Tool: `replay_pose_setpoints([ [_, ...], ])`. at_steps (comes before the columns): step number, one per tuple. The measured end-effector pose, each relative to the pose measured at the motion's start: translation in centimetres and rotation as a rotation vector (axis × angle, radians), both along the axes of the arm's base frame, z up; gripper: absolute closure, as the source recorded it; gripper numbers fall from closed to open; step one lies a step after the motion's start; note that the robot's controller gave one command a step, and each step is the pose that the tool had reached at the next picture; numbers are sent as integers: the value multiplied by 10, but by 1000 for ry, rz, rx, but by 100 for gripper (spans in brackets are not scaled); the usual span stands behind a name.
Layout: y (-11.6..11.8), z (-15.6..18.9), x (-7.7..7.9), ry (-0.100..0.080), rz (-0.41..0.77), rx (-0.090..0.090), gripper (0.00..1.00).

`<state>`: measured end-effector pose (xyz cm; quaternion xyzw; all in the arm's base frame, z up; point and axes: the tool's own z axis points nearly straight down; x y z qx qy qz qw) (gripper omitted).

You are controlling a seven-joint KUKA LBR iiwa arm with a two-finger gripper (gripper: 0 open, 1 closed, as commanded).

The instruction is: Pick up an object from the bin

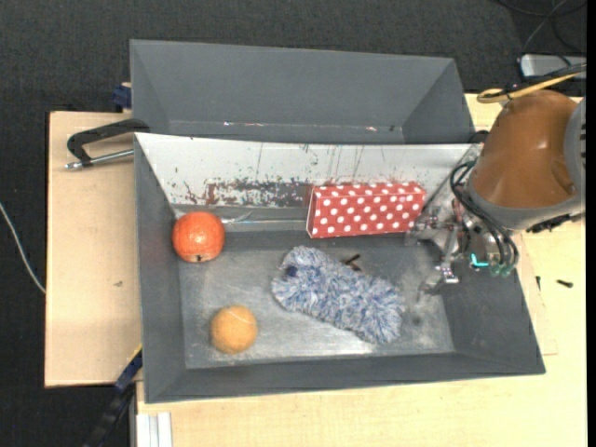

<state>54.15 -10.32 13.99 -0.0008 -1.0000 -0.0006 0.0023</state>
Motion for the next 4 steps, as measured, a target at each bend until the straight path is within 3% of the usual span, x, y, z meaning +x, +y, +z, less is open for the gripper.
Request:
replay_pose_setpoints([
  [1, 0, 3, 2, -6, 1, -1, 0],
  [2, 55, -67, -36, -6, 240, 0, 100],
  [3, 55, -67, -36, -6, 240, 0, 100],
  [4, 73, 79, -24, -11, 199, -1, 100],
])
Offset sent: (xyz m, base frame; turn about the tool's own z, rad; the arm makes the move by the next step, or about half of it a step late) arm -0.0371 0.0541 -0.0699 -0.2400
